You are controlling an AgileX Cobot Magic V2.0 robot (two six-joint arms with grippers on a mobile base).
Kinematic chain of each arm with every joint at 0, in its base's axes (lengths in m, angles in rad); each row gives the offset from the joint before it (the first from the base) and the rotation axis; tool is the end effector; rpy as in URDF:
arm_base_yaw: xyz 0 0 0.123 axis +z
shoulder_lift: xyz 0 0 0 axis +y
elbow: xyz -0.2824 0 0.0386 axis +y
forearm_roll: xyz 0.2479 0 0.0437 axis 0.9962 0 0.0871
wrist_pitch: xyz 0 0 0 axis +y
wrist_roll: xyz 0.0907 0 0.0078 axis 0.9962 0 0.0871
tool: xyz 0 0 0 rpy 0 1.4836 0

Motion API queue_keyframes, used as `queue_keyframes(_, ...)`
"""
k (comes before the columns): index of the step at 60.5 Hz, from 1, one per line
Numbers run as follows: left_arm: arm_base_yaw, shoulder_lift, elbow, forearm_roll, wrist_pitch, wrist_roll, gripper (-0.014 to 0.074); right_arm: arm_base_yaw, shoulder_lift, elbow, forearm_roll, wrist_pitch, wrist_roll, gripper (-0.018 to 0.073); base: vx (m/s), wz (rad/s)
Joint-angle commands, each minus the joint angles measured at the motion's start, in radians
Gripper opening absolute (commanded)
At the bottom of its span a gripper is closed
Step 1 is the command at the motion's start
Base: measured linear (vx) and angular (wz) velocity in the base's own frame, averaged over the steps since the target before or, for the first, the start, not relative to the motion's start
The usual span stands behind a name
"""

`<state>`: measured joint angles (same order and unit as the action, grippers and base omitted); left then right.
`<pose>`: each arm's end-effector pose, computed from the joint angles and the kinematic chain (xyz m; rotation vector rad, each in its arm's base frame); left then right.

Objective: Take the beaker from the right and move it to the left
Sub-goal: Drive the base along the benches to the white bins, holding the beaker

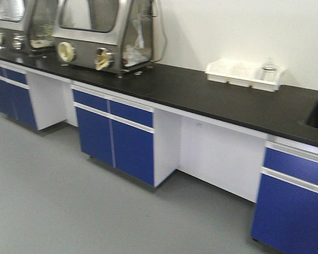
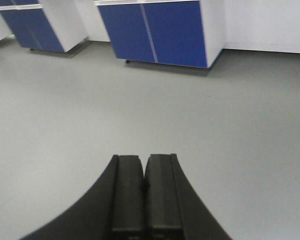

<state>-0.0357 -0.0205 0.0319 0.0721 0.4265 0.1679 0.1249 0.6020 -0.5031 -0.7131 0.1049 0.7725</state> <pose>0.0508 0.0009 0.1654 0.2383 1.9089 0.1615 0.1303 0.0100 0.3254 -0.0002 1.6624 0.0849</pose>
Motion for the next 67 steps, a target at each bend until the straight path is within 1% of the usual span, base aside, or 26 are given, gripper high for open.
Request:
queue_keyframes(1, -0.006, -0.006, 0.019, 0.000, -0.076, -0.001, -0.0006, -0.001, -0.001, -0.031, -0.017, -0.067, -0.005, -0.0003, 0.30, 0.48)
queue_keyframes(14, -0.006, -0.006, 0.019, 0.000, -0.076, -0.001, -0.0006, -0.001, -0.001, -0.031, -0.017, -0.067, -0.005, -0.0003, 0.33, 0.38)
queue_keyframes(36, -0.006, -0.006, 0.019, 0.000, -0.076, -0.001, -0.0006, -0.001, -0.001, -0.031, -0.017, -0.067, -0.005, -0.0003, 0.39, 0.23)
queue_keyframes(55, -0.006, -0.006, 0.019, 0.000, -0.076, -0.001, -0.0006, -0.001, -0.001, -0.031, -0.017, -0.067, -0.005, -0.0003, 0.46, 0.15)
queue_keyframes(67, -0.006, -0.006, 0.019, 0.000, -0.076, -0.001, -0.0006, -0.001, -0.001, -0.031, -0.017, -0.067, -0.005, -0.0003, 0.48, -0.06)
